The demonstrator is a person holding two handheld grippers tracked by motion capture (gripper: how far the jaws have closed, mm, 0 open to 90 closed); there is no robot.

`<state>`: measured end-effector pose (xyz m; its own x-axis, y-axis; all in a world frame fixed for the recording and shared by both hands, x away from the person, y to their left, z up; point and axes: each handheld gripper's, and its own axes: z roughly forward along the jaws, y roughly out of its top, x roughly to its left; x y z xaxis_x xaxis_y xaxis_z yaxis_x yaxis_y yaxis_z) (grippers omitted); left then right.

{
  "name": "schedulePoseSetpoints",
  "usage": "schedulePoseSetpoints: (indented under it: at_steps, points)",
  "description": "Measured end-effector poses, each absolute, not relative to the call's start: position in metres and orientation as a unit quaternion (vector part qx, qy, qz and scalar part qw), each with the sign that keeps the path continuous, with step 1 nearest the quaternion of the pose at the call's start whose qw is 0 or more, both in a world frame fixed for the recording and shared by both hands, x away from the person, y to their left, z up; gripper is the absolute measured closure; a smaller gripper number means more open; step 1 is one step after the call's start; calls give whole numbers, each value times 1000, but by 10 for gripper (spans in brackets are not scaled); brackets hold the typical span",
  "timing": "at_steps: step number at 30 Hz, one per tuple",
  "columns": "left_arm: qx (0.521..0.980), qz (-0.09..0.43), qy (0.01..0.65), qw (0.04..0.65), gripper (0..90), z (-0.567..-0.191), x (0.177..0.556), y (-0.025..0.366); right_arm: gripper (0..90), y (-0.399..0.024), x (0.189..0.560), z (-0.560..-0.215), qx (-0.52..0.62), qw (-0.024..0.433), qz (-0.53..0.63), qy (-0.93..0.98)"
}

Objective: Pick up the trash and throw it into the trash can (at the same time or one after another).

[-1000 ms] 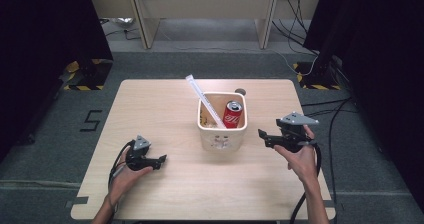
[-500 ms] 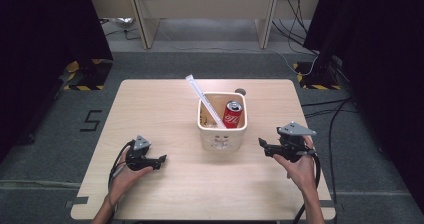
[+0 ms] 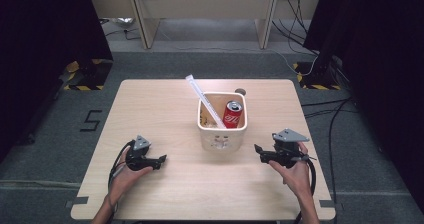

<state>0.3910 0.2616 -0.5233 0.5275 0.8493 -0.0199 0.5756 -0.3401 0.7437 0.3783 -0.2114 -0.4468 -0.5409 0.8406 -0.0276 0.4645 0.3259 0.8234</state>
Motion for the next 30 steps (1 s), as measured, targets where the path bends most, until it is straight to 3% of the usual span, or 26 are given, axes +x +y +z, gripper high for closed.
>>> schedulePoseSetpoints:
  at_steps: [30]
  points:
    - [796, 190, 448, 360, 150, -523, 391, 262, 209, -221, 358, -501, 443, 208, 335, 805]
